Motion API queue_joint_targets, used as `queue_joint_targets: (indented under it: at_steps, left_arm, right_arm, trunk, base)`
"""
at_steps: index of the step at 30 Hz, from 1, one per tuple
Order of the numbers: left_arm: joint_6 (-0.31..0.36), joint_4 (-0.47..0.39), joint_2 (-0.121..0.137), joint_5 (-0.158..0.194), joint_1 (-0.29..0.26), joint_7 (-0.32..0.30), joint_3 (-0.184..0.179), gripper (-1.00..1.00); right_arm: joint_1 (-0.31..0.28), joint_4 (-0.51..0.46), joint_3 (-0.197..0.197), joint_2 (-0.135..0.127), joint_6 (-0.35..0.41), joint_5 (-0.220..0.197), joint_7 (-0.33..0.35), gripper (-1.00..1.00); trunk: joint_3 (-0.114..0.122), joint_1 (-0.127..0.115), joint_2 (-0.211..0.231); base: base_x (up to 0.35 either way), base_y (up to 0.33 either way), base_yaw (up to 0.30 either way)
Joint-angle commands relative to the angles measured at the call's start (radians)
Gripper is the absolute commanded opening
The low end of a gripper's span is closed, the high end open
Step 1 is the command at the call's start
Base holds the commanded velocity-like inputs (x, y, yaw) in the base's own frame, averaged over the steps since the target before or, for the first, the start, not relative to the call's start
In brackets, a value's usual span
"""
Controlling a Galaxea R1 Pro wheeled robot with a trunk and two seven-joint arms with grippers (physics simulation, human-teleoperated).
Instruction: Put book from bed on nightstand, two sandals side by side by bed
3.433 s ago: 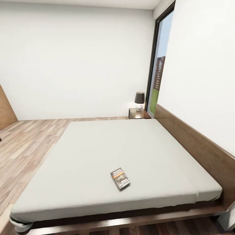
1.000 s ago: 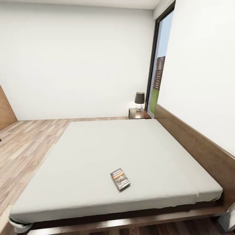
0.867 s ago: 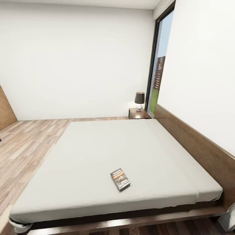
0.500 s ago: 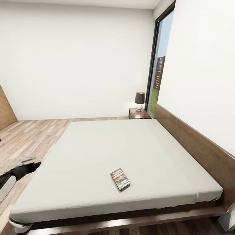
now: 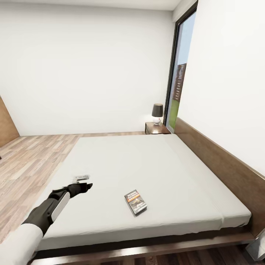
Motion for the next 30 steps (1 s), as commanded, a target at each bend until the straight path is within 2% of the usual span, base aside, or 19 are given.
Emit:
queue_joint_targets:
  at_steps: [1,7,11,18,23,30]
  left_arm:
    - [0.004,0.026,-0.013,-0.002,-0.019,-0.006,-0.008,1.0]
    - [0.005,0.22,-0.1,-0.045,-0.13,-0.026,-0.058,1.0]
    - [0.009,0.312,-0.137,-0.06,-0.2,-0.03,-0.072,1.0]
    - [0.024,0.365,-0.158,-0.067,-0.247,-0.044,-0.08,1.0]
    - [0.061,0.37,-0.166,-0.068,-0.256,-0.083,-0.082,1.0]
    - [0.098,0.364,-0.169,-0.069,-0.26,-0.121,-0.088,1.0]
  right_arm:
    - [-0.001,0.001,0.007,-0.001,0.001,0.001,0.003,1.0]
    - [0.0,0.001,0.007,-0.002,0.001,0.0,0.003,1.0]
    - [0.001,0.001,0.007,-0.002,0.001,0.001,0.003,1.0]
    - [0.005,0.002,0.007,-0.001,0.001,0.0,0.002,1.0]
    - [0.01,0.001,0.007,0.0,0.001,-0.001,0.003,1.0]
    - [0.012,0.002,0.007,0.001,0.001,-0.002,0.003,1.0]
  trunk:
    - [-0.002,0.0,-0.001]
    - [-0.002,0.0,-0.001]
    - [-0.002,0.0,-0.001]
    - [-0.002,0.0,-0.001]
    - [-0.002,0.0,-0.001]
    - [-0.002,0.0,-0.001]
  base:
    - [0.0,0.0,0.0]
    - [0.0,0.0,0.0]
    - [0.0,0.0,0.0]
    - [0.0,0.0,0.0]
    - [0.0,0.0,-0.033]
    - [0.0,0.0,-0.187]
